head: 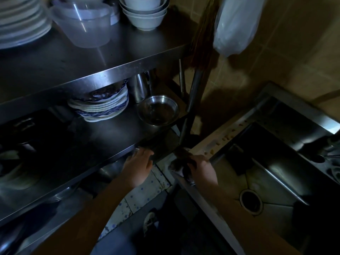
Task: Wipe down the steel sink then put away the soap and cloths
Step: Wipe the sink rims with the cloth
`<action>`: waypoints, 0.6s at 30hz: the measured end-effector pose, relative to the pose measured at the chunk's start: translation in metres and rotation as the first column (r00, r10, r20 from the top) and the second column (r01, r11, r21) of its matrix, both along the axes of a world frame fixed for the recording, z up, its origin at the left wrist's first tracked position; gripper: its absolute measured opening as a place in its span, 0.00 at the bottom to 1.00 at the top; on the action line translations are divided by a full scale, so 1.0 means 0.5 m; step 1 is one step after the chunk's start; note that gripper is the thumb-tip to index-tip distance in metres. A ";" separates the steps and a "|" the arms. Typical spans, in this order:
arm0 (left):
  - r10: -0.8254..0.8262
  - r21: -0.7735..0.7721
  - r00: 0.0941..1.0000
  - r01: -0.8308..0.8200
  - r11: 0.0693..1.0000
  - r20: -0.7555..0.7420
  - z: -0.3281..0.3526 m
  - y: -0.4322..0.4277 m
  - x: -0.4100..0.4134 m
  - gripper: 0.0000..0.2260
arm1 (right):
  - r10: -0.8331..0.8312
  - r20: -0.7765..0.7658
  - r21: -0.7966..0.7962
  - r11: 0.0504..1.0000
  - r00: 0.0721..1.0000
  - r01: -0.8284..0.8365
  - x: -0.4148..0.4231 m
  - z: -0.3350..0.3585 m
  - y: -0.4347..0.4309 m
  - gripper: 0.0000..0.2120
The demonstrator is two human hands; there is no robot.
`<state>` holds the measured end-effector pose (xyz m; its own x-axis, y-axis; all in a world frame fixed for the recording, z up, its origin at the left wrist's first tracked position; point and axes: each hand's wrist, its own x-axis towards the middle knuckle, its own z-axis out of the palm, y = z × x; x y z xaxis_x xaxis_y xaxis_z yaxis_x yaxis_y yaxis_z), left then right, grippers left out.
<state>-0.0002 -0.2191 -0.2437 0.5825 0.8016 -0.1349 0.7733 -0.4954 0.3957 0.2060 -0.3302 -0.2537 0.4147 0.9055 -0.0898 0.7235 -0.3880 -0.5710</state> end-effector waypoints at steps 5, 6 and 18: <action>-0.007 -0.052 1.000 0.008 0.999 0.017 -0.004 -0.006 -0.002 0.13 | 0.118 0.094 -0.101 0.989 0.988 -0.109 -0.036 -0.047 -0.013 0.18; -0.008 -0.063 1.000 0.009 0.998 0.019 -0.005 -0.007 -0.002 0.13 | 0.114 0.134 -0.086 0.991 0.984 -0.103 -0.039 -0.050 -0.018 0.18; -0.055 -0.078 0.998 0.055 0.995 0.006 -0.024 -0.030 0.015 0.13 | 0.301 0.244 0.036 0.947 0.922 -0.319 -0.025 -0.068 -0.024 0.18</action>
